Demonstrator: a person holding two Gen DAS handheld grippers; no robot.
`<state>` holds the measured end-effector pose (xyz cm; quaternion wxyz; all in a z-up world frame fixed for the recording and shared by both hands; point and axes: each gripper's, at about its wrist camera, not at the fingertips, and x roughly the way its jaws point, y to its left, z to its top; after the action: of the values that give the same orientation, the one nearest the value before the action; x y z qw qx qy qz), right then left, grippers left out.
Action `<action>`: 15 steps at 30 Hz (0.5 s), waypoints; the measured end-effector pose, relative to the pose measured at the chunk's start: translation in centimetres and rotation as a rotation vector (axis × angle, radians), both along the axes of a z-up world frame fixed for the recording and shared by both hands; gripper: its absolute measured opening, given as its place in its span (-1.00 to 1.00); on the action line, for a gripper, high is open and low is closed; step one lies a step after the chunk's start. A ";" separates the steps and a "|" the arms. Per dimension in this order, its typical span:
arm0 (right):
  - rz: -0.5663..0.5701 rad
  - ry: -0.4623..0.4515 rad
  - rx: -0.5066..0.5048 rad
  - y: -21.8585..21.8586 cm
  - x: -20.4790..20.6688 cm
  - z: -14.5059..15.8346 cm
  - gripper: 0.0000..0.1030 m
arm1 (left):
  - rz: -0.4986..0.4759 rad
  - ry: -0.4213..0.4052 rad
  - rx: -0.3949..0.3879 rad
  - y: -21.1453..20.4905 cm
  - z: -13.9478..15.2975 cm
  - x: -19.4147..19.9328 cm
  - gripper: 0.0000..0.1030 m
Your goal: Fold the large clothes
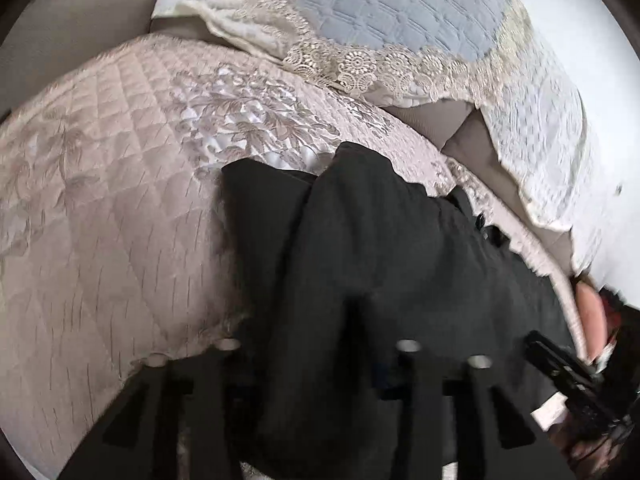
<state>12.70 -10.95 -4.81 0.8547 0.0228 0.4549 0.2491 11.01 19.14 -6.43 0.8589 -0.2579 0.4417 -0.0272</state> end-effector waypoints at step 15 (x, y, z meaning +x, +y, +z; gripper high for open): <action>-0.066 0.098 0.083 -2.8 -0.3 -0.4 -0.52 | -0.175 -0.146 -0.060 -4.0 9.9 -0.2 -0.82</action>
<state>12.37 -13.73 -5.17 0.8374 0.0854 0.4844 0.2383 10.79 15.15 3.47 0.8750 -0.2412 0.3979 -0.1341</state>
